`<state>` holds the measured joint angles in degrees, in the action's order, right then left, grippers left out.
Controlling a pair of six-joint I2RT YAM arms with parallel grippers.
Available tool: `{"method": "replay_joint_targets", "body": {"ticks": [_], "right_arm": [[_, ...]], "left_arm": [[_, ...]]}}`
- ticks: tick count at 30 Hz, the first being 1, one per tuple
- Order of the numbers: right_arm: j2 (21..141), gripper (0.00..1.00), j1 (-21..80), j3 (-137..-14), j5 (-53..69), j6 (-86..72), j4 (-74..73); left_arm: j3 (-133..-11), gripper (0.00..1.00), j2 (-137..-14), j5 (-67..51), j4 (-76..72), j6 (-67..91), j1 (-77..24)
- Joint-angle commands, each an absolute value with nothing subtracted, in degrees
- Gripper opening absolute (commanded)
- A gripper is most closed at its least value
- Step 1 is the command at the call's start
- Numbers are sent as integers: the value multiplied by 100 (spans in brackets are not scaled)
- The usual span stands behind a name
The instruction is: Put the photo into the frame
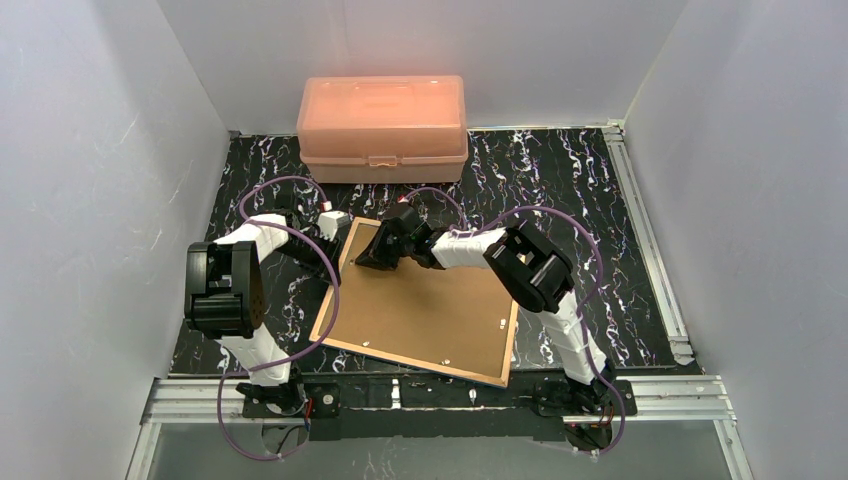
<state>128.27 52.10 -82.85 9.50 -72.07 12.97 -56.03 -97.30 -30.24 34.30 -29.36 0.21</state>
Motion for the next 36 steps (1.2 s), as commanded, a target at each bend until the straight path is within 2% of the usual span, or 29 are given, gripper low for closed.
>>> {"method": "replay_joint_targets", "body": {"ticks": [1, 16, 36], "right_arm": [[12768, 12, 5278, -8283, 878, -7050, 859], [13164, 12, 5347, -8622, 1035, -7195, 1042], [13284, 13, 5325, -9014, 601, -6753, 737]], "left_arm": [[-5326, 24, -9811, -2702, 3730, -3164, -122], [-5309, 22, -9782, -2710, 3710, -3170, -141], [-5300, 21, -9765, -2751, 3715, -3173, -145]]}}
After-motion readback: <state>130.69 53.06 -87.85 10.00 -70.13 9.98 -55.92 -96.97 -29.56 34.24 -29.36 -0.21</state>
